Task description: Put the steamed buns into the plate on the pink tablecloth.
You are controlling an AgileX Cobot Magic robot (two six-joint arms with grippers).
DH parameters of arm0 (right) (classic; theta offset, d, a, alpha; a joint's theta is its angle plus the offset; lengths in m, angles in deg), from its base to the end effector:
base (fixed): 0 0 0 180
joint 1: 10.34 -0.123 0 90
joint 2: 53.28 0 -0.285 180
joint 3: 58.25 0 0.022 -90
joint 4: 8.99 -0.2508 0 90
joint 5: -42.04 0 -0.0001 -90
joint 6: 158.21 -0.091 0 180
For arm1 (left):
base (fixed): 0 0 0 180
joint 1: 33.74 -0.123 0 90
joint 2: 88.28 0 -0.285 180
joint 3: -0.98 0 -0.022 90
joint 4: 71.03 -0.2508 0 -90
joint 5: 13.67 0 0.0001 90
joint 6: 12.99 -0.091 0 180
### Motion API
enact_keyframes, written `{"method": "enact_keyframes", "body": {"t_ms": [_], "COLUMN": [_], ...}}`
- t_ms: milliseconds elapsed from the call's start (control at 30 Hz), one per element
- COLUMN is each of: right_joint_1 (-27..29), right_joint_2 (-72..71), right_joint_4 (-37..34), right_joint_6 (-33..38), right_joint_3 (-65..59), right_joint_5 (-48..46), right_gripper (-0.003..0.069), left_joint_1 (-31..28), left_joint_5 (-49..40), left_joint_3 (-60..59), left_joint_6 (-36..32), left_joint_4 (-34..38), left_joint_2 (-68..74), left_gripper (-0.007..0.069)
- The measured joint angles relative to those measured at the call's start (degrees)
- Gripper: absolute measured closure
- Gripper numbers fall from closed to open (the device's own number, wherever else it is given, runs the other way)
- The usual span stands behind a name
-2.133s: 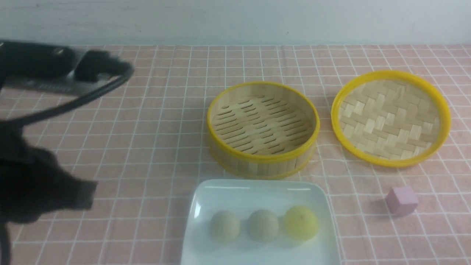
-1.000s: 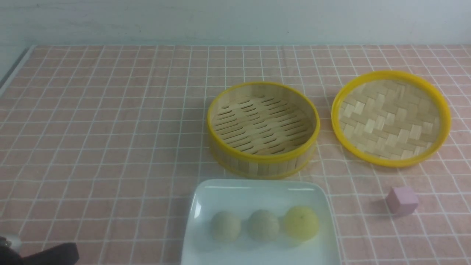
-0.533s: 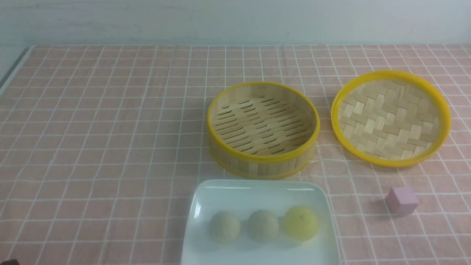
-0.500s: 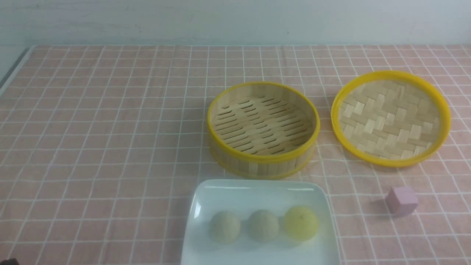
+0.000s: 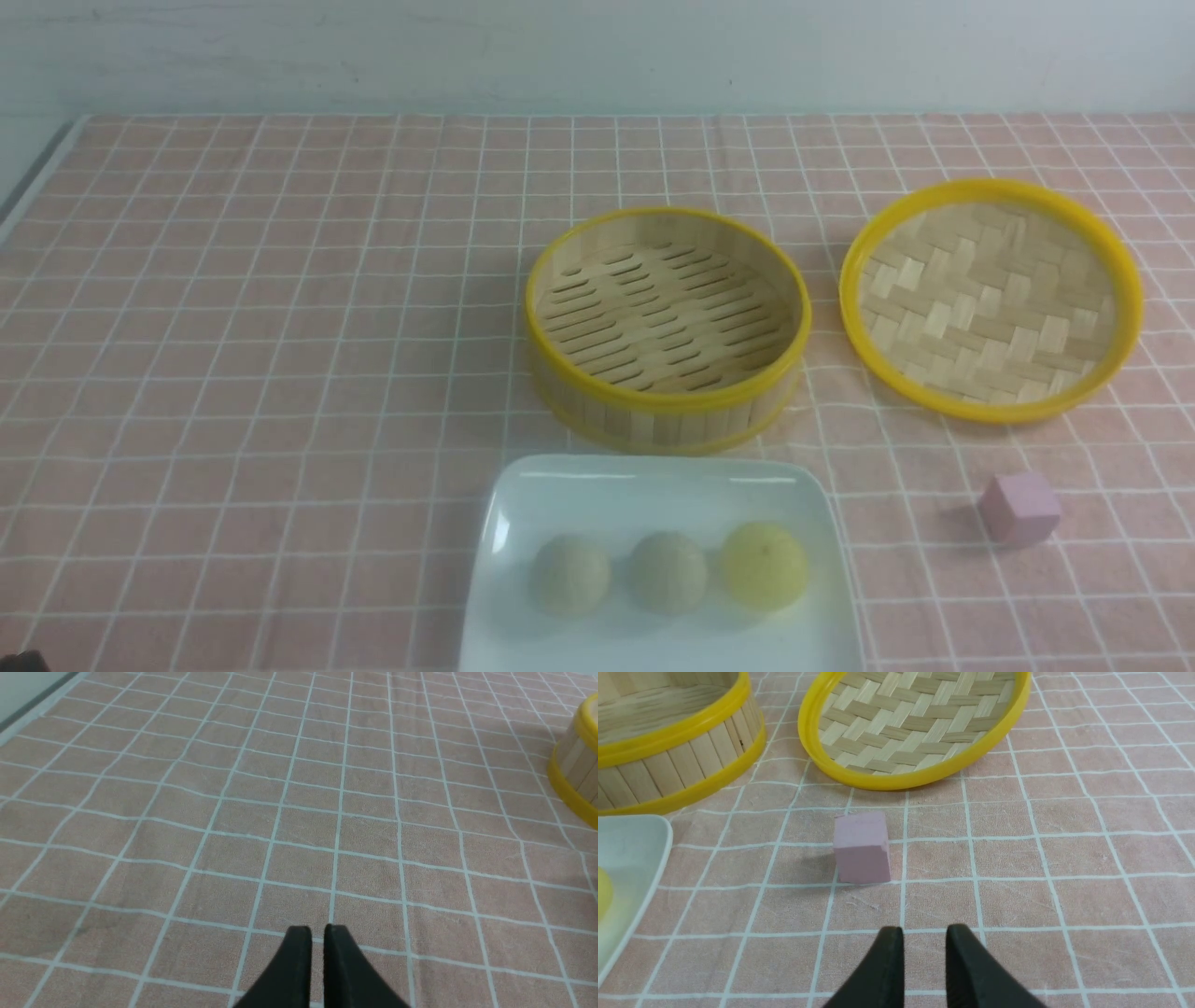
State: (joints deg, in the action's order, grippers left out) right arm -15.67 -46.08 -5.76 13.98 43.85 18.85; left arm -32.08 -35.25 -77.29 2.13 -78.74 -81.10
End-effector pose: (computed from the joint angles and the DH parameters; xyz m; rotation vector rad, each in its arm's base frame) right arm 0.0516 0.0028 0.1735 0.0071 1.8906 0.1003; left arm 0.0526 0.0030 0.1740 -0.1363 1.8602 -0.0700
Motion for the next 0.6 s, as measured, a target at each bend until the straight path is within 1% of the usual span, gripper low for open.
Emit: {"method": "enact_keyframes", "body": {"t_ms": [600], "right_joint_1": [0.0], "right_joint_2": [0.0], "right_joint_4": [0.0], "right_joint_6": [0.0], "right_joint_3": [0.0], "right_joint_5": [0.0], "right_gripper": [0.0512], "left_joint_1": [0.0], "left_joint_5": [0.0], "left_joint_3": [0.0], "left_joint_6": [0.0], "left_joint_4": [-0.8], "left_joint_2": [0.0], "left_gripper": [0.0545]}}
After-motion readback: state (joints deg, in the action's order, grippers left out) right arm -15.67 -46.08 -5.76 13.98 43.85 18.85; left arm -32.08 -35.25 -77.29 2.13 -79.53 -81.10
